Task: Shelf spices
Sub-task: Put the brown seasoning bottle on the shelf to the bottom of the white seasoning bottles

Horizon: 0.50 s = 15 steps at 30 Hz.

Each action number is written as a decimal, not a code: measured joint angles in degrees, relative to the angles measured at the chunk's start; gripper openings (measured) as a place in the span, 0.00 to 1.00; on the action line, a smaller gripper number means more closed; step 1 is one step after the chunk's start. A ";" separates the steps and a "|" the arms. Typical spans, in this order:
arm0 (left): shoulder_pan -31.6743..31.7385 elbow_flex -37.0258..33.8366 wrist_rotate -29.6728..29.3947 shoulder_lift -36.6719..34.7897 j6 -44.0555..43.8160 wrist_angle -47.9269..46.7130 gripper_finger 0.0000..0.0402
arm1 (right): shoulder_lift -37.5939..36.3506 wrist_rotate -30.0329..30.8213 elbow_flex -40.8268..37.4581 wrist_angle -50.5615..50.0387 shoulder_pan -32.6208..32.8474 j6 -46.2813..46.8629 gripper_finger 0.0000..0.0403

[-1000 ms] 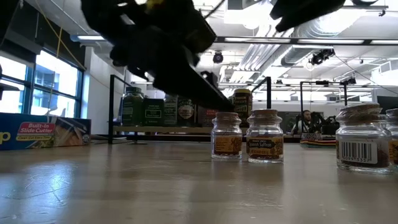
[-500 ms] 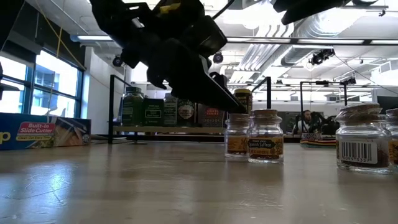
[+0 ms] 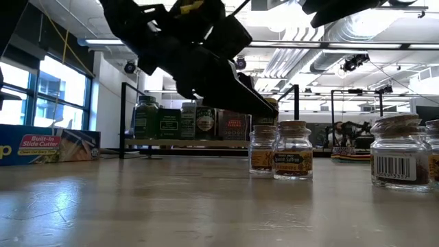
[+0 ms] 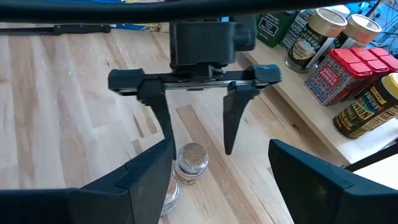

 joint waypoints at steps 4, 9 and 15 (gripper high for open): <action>0.62 0.00 3.32 1.58 -0.34 0.80 0.72 | 0.00 0.01 0.00 0.03 0.00 0.05 0.65; 1.65 -0.04 6.23 3.37 -2.83 2.92 0.72 | 0.00 0.03 0.00 0.31 0.00 0.09 0.65; 2.39 -0.04 7.12 3.50 -3.93 3.18 0.72 | 0.00 0.02 0.00 0.42 0.00 -0.02 0.65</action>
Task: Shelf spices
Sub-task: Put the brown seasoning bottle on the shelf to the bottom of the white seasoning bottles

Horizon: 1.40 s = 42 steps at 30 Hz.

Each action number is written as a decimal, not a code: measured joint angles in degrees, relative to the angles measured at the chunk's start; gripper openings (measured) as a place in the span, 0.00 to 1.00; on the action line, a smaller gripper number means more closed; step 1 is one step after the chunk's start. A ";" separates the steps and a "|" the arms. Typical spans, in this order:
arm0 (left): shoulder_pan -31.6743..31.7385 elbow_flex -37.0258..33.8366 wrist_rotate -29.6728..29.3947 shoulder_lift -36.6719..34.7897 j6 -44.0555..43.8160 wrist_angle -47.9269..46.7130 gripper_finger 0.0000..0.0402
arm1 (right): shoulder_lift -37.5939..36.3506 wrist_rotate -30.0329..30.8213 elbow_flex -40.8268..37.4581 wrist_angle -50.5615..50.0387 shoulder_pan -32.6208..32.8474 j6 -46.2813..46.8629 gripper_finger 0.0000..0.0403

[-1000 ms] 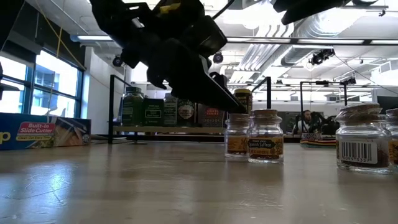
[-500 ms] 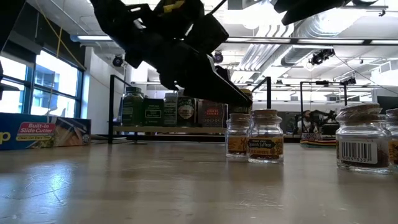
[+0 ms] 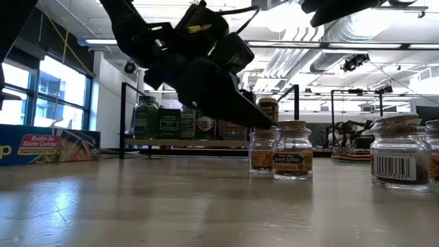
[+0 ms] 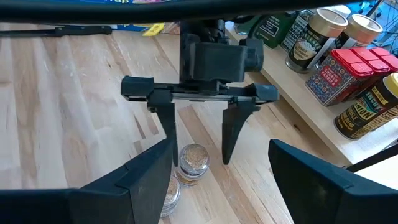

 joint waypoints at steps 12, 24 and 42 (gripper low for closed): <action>0.26 0.02 2.56 0.79 0.49 0.67 0.57 | 0.00 0.87 0.00 0.10 0.00 -0.02 0.65; 0.09 0.04 2.42 0.74 0.40 0.71 0.33 | 0.00 0.87 0.00 0.09 0.00 -0.02 0.65; -0.66 0.00 -8.52 -10.02 2.24 -18.55 0.19 | 0.00 0.87 0.00 0.11 0.00 0.13 0.65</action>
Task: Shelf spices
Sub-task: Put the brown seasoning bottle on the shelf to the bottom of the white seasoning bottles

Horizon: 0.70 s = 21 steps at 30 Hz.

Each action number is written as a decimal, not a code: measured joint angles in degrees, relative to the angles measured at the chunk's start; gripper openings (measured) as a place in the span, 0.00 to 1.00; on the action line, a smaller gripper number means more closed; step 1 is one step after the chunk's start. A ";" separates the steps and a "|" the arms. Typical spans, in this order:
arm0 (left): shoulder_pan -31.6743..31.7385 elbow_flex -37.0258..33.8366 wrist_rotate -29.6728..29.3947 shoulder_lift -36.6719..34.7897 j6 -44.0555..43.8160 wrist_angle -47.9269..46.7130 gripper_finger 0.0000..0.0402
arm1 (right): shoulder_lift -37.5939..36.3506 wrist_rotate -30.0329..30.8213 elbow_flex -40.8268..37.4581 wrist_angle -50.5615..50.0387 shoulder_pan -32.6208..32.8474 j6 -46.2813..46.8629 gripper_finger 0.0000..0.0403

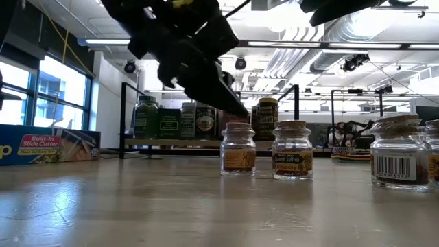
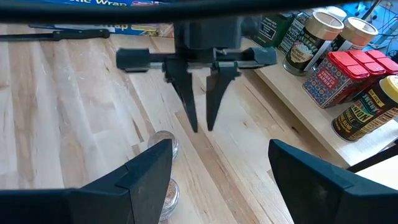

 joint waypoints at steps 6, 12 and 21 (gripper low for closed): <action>-0.02 -0.20 0.33 -5.24 3.11 -11.42 0.25 | 0.00 0.00 0.00 0.02 -0.02 -0.06 0.65; 0.11 -4.50 5.03 -5.50 2.48 -13.19 0.45 | 0.00 0.00 0.00 0.12 -0.01 0.00 0.65; -1.91 -6.73 7.62 1.76 3.71 -1.32 0.71 | 0.00 0.39 0.00 0.48 -0.02 -0.15 0.65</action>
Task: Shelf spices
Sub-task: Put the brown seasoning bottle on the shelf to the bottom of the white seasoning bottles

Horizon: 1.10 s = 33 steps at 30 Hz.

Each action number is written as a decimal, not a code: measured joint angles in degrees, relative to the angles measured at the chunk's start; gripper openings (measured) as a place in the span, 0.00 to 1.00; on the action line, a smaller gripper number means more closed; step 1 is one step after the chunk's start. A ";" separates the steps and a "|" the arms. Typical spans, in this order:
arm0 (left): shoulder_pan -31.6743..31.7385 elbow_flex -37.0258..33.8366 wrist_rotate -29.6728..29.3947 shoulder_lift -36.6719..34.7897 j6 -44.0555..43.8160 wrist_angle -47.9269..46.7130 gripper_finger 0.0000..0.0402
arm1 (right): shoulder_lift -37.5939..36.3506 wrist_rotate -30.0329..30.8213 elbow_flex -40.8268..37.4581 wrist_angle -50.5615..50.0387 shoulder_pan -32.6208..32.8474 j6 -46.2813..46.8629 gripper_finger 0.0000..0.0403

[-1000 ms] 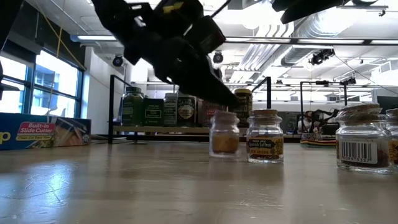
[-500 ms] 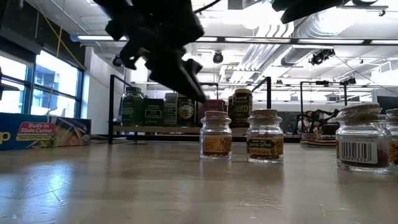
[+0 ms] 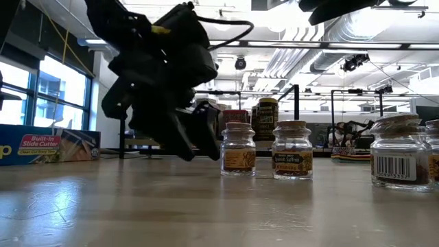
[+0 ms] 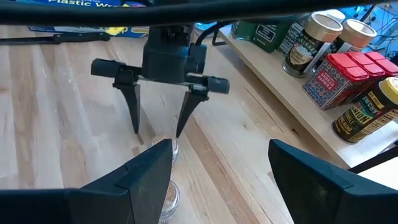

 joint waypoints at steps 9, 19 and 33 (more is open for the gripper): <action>0.94 0.00 2.31 0.23 -2.04 4.74 0.73 | 0.00 0.15 0.00 0.28 0.00 0.15 0.65; 0.14 0.00 2.44 0.76 1.00 11.12 0.73 | 0.00 0.54 0.00 -0.07 0.00 -0.01 0.65; 1.36 0.83 6.28 5.06 -0.07 18.54 0.71 | 0.00 0.87 0.00 -0.07 0.00 0.45 0.65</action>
